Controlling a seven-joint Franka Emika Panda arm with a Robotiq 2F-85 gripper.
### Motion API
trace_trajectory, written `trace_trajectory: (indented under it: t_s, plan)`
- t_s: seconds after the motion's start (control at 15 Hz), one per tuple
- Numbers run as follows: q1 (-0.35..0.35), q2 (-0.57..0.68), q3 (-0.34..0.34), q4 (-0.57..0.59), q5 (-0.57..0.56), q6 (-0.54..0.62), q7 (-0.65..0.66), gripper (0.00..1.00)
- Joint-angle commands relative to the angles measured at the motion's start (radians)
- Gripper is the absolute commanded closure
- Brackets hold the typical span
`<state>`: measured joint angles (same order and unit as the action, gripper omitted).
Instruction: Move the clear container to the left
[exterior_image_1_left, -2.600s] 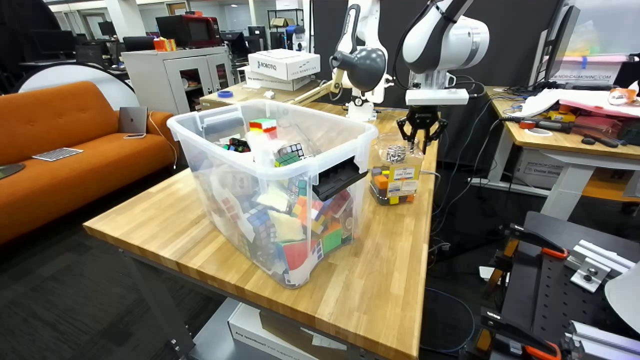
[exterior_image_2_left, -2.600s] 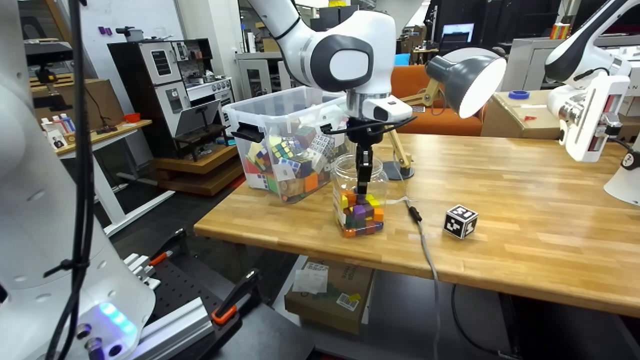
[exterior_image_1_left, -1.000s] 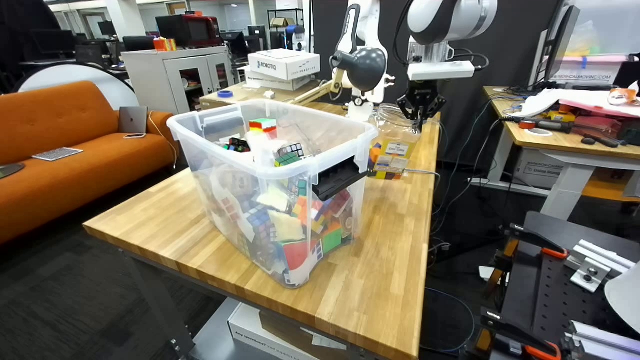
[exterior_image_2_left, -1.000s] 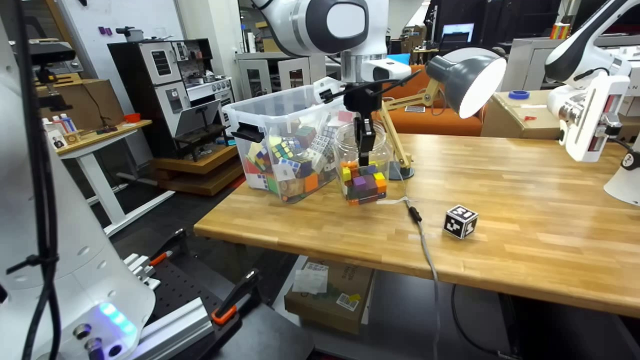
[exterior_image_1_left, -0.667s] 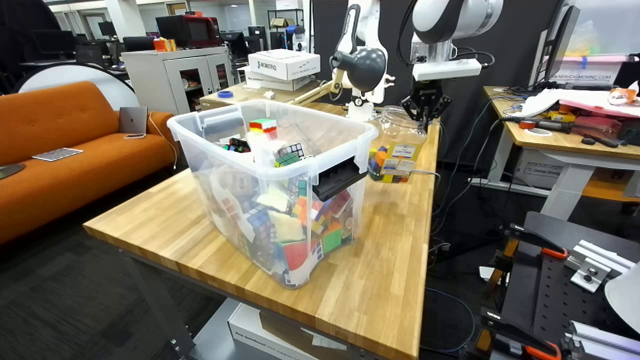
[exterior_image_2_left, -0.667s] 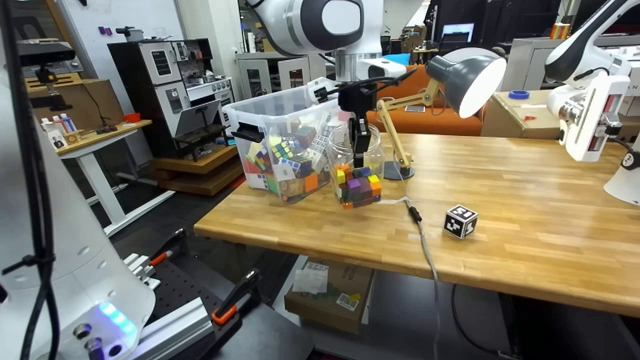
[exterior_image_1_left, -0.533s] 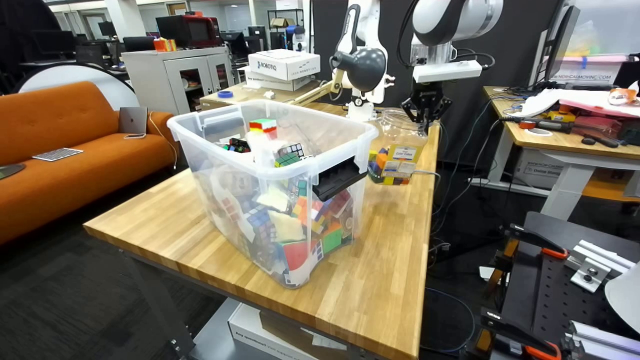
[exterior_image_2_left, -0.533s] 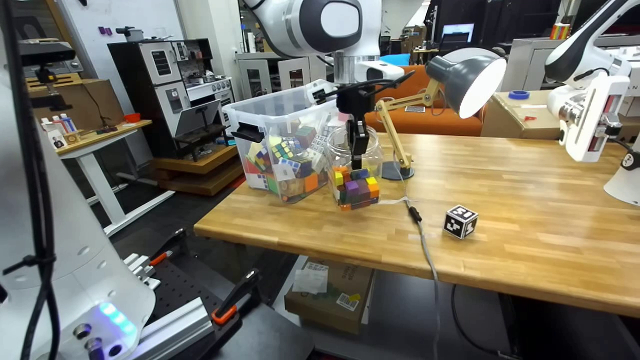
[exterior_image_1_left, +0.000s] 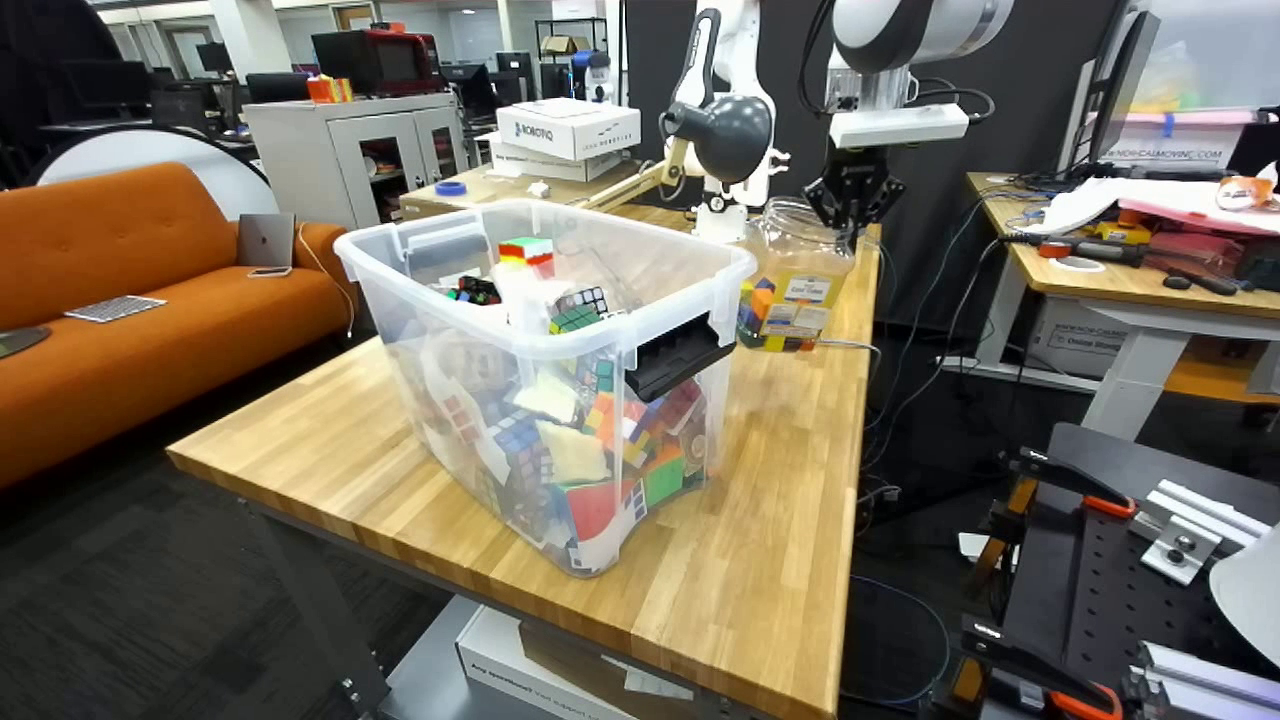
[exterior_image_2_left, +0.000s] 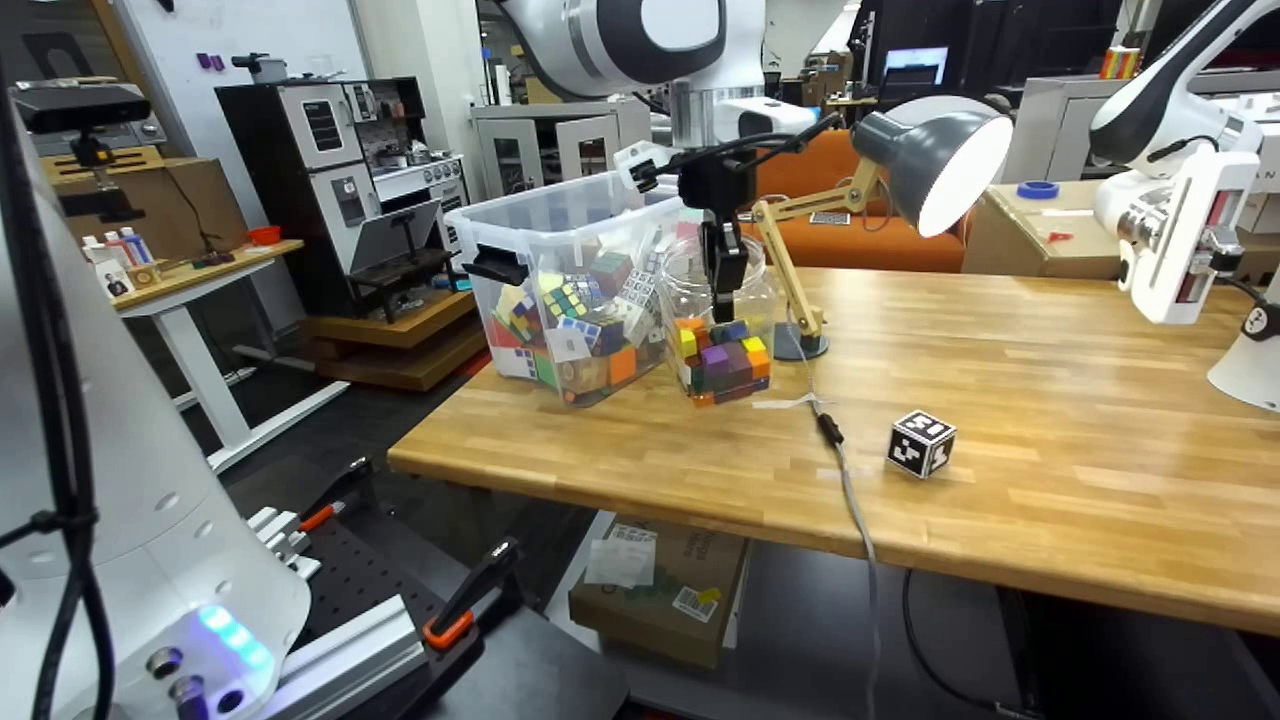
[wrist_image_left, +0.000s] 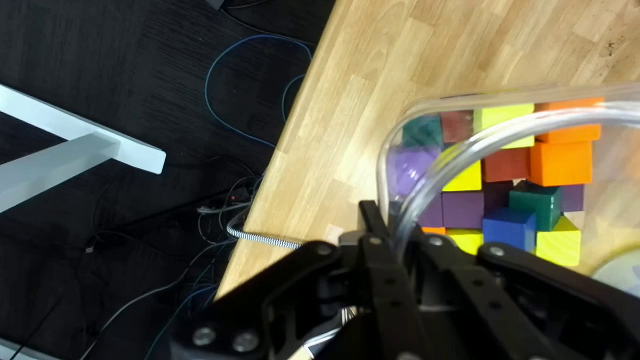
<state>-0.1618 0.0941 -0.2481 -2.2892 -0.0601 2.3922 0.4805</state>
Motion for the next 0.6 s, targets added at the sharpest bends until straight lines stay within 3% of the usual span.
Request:
trace_trajectory:
  t_s: [0.0,0.53]
  plan:
    - [-0.013,-0.058,-0.002,-0.002,-0.011,0.028,0.008,0.98]
    - [-0.021,-0.067,0.008,-0.018,-0.015,0.020,-0.025,0.98]
